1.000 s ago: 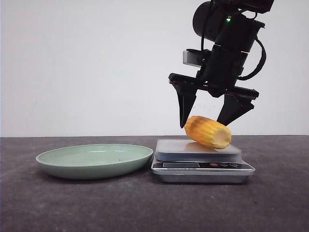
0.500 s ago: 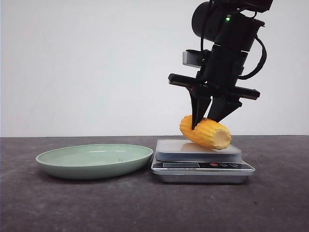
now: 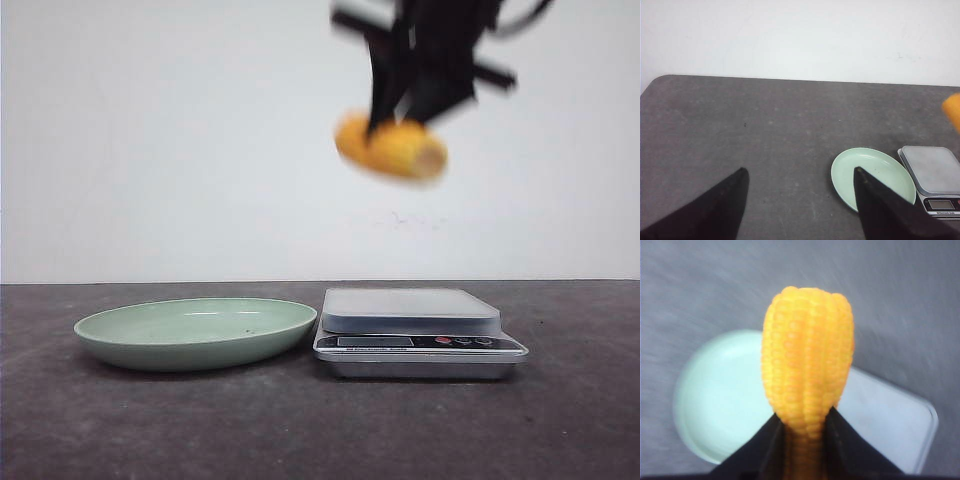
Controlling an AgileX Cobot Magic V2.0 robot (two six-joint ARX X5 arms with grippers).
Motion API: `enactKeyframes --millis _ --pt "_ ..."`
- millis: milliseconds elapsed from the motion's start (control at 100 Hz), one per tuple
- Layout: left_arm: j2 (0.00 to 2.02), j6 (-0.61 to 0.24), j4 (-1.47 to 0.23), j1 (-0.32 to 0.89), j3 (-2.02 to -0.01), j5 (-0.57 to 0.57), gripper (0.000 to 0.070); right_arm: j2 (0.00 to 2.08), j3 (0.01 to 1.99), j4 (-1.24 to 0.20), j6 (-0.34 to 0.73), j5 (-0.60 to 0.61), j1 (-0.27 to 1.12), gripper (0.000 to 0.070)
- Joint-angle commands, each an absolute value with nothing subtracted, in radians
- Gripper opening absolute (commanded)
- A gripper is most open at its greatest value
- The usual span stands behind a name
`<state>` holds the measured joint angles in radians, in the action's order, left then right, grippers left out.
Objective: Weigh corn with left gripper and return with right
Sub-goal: 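Lift the corn with the right gripper and carry it toward the plate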
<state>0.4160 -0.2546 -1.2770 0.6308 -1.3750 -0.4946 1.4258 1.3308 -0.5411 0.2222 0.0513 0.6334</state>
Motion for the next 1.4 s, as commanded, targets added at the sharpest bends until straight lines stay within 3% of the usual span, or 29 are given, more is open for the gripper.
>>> enactKeyframes --millis 0,380,510,850,1050,1250,1390 --pt "0.421 -0.262 -1.278 0.635 -1.388 -0.498 0.0383 1.394 1.361 -0.532 0.175 0.053 0.677 0.0" --pt "0.421 -0.282 -1.304 0.635 -1.388 -0.499 0.0383 1.274 1.459 -0.438 0.174 0.052 0.947 0.0" --pt "0.421 -0.282 -1.311 0.635 -1.388 -0.499 0.0383 1.285 1.47 -0.329 0.149 0.049 1.003 0.0" --pt "0.421 -0.284 -1.309 0.635 -1.388 -0.499 0.0383 1.472 1.502 -0.205 0.175 -0.11 1.006 0.0" --pt "0.421 -0.3 -1.309 0.635 -1.388 -0.499 0.0383 1.65 1.508 -0.153 0.287 -0.211 0.99 0.0" --pt "0.421 -0.301 -1.309 0.635 -1.388 -0.5 0.0383 1.805 1.508 -0.154 0.415 -0.215 0.936 0.0" --pt "0.421 -0.301 -1.31 0.635 -1.388 -0.499 0.0383 1.876 1.508 -0.18 0.447 -0.22 0.902 0.0"
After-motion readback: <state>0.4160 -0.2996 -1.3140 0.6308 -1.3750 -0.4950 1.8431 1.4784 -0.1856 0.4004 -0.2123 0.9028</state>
